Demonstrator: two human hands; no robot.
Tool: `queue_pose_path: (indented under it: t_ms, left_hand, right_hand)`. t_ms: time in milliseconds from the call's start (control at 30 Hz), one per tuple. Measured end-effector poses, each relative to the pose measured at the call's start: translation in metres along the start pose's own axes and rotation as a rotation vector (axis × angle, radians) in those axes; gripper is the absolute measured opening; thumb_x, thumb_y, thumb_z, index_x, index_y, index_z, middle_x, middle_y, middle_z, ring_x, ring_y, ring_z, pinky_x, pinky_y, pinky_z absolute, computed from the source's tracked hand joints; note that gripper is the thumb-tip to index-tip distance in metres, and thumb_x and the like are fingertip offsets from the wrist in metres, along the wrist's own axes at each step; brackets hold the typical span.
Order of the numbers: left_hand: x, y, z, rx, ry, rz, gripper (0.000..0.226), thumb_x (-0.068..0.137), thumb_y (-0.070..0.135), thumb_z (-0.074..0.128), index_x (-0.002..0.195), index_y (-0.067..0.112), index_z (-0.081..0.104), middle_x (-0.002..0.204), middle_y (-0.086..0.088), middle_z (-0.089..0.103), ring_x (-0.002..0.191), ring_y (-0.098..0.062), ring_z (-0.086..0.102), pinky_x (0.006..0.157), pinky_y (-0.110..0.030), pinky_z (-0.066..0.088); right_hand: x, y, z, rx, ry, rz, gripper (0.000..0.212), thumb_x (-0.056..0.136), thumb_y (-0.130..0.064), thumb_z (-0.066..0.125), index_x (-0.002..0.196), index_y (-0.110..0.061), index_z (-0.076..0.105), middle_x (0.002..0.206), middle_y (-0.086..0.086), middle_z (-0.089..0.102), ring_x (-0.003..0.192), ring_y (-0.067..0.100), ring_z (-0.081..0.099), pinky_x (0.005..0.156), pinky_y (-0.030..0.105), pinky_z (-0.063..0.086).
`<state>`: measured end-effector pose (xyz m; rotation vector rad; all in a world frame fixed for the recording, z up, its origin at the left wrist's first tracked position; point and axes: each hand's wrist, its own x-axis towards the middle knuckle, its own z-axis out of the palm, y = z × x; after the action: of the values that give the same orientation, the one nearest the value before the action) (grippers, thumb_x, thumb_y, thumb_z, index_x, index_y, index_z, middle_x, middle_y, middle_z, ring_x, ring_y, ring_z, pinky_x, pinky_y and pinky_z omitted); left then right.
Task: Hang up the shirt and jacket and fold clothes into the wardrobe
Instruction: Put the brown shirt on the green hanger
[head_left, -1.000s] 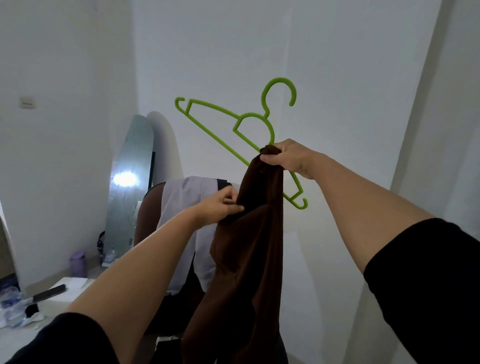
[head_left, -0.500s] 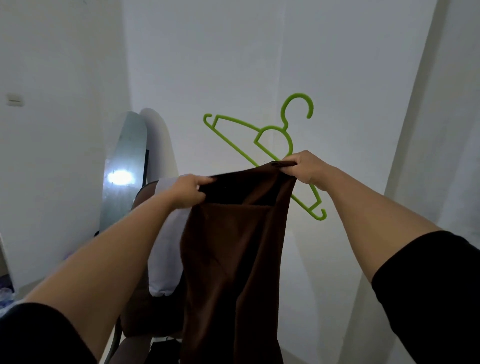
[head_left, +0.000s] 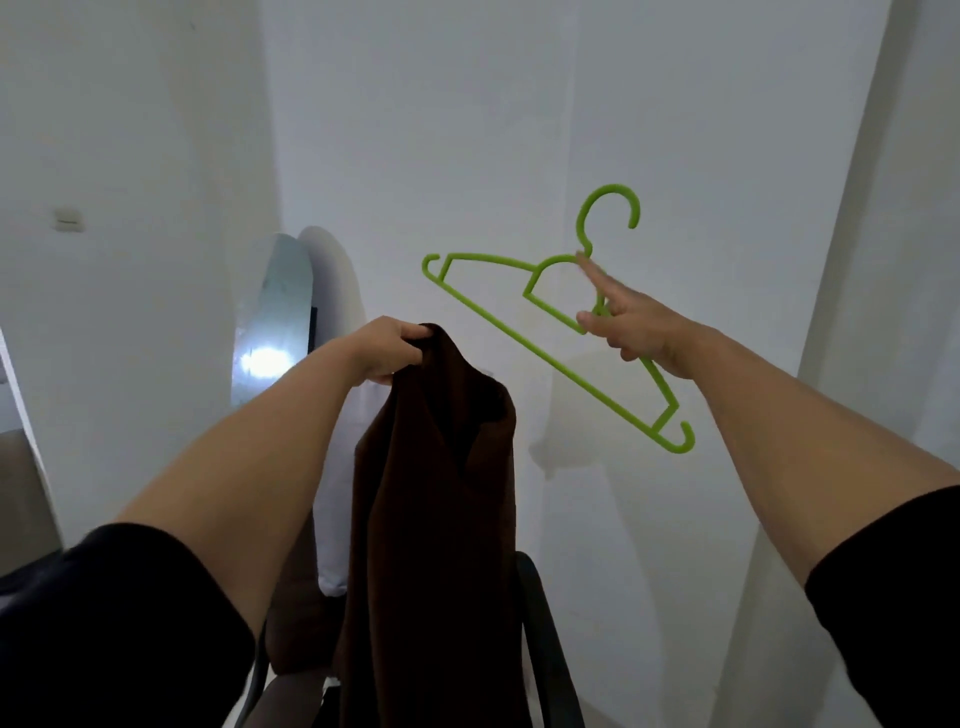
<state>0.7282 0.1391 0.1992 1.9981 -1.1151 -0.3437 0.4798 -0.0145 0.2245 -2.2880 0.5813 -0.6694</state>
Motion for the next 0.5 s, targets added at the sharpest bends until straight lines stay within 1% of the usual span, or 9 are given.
queue_pose_path:
  t_ms: [33,67,100,167,233,333,400,433,500]
  left_hand:
    - [0.000,-0.003,0.000,0.016,0.006,-0.018,0.054,0.090,0.000,0.046,0.139,0.023,0.045,0.089,0.001,0.054,0.077,-0.012,0.055,0.060,-0.021,0.047]
    - [0.000,-0.006,-0.001,0.038,0.009,-0.035,0.058,0.089,0.000,0.047,0.142,0.024,0.041,0.094,-0.001,0.054,0.081,-0.014,0.056,0.060,-0.021,0.047]
    - [0.000,-0.009,-0.002,0.068,0.010,-0.048,0.062,0.088,0.000,0.048,0.143,0.025,0.037,0.100,-0.004,0.053,0.086,-0.017,0.056,0.062,-0.023,0.048]
    - [-0.002,-0.014,-0.005,0.152,0.026,-0.051,0.067,0.086,0.000,0.049,0.145,0.026,0.032,0.107,-0.008,0.052,0.090,-0.021,0.056,0.066,-0.026,0.049]
    - [-0.002,-0.017,-0.008,0.226,0.049,-0.026,0.069,0.083,0.001,0.048,0.145,0.027,0.032,0.115,-0.012,0.054,0.091,-0.023,0.055,0.072,-0.028,0.048]
    - [0.000,-0.016,-0.008,0.338,0.088,0.020,0.073,0.082,0.000,0.048,0.147,0.025,0.028,0.134,-0.012,0.048,0.109,-0.027,0.053,0.084,-0.030,0.049]
    - [-0.001,-0.009,-0.004,0.425,0.100,0.052,0.074,0.083,-0.001,0.048,0.148,0.025,0.024,0.142,-0.011,0.042,0.118,-0.028,0.049,0.087,-0.029,0.047]
    - [-0.002,-0.004,-0.001,0.472,0.109,0.081,0.075,0.083,-0.002,0.047,0.149,0.025,0.023,0.146,-0.010,0.038,0.124,-0.029,0.045,0.092,-0.030,0.046]
    - [-0.004,0.008,0.006,0.578,0.140,0.171,0.075,0.083,-0.004,0.047,0.150,0.022,0.022,0.151,-0.008,0.033,0.134,-0.029,0.034,0.104,-0.032,0.037]
  right_hand:
    - [0.001,0.001,-0.005,0.015,0.013,-0.012,0.068,0.097,-0.030,0.050,0.143,-0.056,0.007,0.088,-0.009,0.040,0.073,0.015,0.036,0.061,0.025,0.034]
    - [0.000,0.002,-0.010,0.025,0.026,-0.015,0.070,0.097,-0.028,0.050,0.143,-0.056,0.005,0.080,-0.005,0.037,0.069,0.015,0.031,0.058,0.026,0.032]
    - [-0.001,0.003,-0.016,0.023,0.033,-0.012,0.070,0.097,-0.027,0.050,0.143,-0.055,0.004,0.076,-0.003,0.035,0.068,0.016,0.029,0.057,0.027,0.030]
    - [-0.004,0.006,-0.026,-0.021,0.025,0.005,0.066,0.098,-0.025,0.047,0.144,-0.053,0.010,0.075,-0.002,0.034,0.068,0.017,0.028,0.055,0.027,0.029]
    - [-0.010,0.010,-0.032,-0.071,0.008,0.030,0.058,0.099,-0.023,0.045,0.143,-0.052,0.020,0.074,0.000,0.034,0.066,0.016,0.027,0.054,0.026,0.027]
    - [-0.016,0.017,-0.033,-0.095,-0.023,0.056,0.054,0.099,-0.019,0.045,0.140,-0.050,0.028,0.072,0.002,0.035,0.063,0.014,0.027,0.051,0.024,0.024]
    - [-0.016,0.019,-0.029,-0.106,-0.026,0.059,0.054,0.099,-0.018,0.046,0.140,-0.049,0.030,0.073,0.002,0.037,0.062,0.014,0.028,0.049,0.022,0.024]
    - [-0.016,0.019,-0.025,-0.105,-0.023,0.053,0.054,0.099,-0.018,0.046,0.139,-0.050,0.031,0.074,0.002,0.037,0.062,0.014,0.028,0.049,0.022,0.025]
    - [-0.014,0.016,-0.018,-0.093,-0.012,0.023,0.053,0.100,-0.017,0.044,0.139,-0.051,0.031,0.075,0.002,0.035,0.063,0.014,0.029,0.049,0.022,0.026]
